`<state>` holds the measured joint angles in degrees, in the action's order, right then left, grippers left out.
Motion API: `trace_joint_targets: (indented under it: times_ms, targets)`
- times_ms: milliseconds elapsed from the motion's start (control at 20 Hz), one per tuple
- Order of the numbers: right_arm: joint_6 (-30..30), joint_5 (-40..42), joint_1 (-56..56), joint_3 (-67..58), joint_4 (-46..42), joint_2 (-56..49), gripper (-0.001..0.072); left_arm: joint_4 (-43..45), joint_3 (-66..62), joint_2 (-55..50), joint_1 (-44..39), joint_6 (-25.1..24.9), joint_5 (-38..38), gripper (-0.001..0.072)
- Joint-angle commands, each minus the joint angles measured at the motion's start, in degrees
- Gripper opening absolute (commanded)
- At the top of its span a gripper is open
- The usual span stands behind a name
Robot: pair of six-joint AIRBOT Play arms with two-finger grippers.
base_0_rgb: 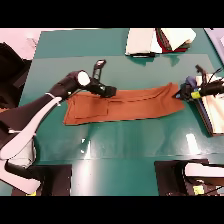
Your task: Fold the shirts.
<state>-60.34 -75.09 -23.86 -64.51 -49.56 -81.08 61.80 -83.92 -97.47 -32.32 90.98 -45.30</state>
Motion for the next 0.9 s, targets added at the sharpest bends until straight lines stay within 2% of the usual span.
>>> trace_joint_targets:
  times_ms: [0, 400, 700, 850]
  targets:
    - [-4.5, -4.4, 5.7, -7.8, 0.6, 5.1, 0.0018, -0.2, -6.3, -6.6, -3.7, 0.0, -0.4, 0.0024]
    - [-14.8, -4.5, 21.2, -24.9, 0.5, 7.7, 0.0018, 2.9, -7.9, -9.5, -6.0, -1.0, -3.0, 0.0024]
    - [-18.1, -3.0, 28.2, -29.6, 0.5, 7.6, 0.0018, 4.7, -8.2, -9.4, -5.5, -1.0, -3.3, 0.0024]
    - [-19.4, -0.8, 31.4, -29.6, 0.6, 7.6, 0.0018, 6.6, -11.0, -7.4, -1.6, -1.0, -8.3, 0.0024]
